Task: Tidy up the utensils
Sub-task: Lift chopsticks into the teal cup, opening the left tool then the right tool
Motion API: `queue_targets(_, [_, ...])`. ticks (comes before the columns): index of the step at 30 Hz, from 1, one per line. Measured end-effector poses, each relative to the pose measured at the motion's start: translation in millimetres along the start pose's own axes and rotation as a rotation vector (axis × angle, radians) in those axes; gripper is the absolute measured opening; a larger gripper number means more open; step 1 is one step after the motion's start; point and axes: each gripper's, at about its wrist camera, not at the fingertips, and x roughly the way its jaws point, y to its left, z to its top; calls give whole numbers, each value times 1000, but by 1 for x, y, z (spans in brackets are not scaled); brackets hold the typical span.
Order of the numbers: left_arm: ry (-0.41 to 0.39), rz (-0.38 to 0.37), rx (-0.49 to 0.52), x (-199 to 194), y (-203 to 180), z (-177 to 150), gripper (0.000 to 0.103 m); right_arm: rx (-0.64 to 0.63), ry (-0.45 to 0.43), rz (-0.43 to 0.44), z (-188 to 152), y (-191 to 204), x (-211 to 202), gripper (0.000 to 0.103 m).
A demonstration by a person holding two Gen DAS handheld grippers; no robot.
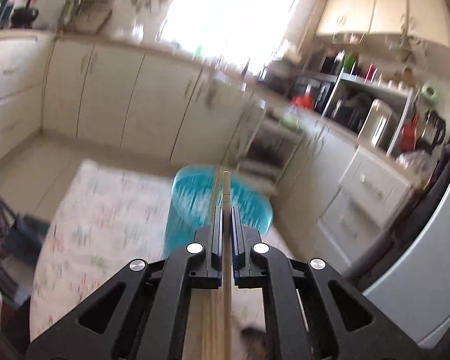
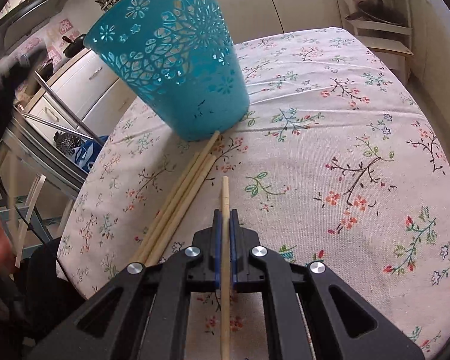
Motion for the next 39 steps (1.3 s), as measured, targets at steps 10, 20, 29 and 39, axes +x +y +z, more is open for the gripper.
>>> queue_targets(10, [-272,72,35,32,-37,76,5,4,-21,17,0,5,2,6])
queue_targets(20, [-289,232,102,97,-31,83,5,-203,37,-122,3,30,3,6])
queue_targets(29, [-201,245,92,98,-4,41,5,-63,20,-52,10,7,-3,6])
queue_targets(39, [-100,229,112,76,7,17,9,18,-236,78,36,11,-66,6])
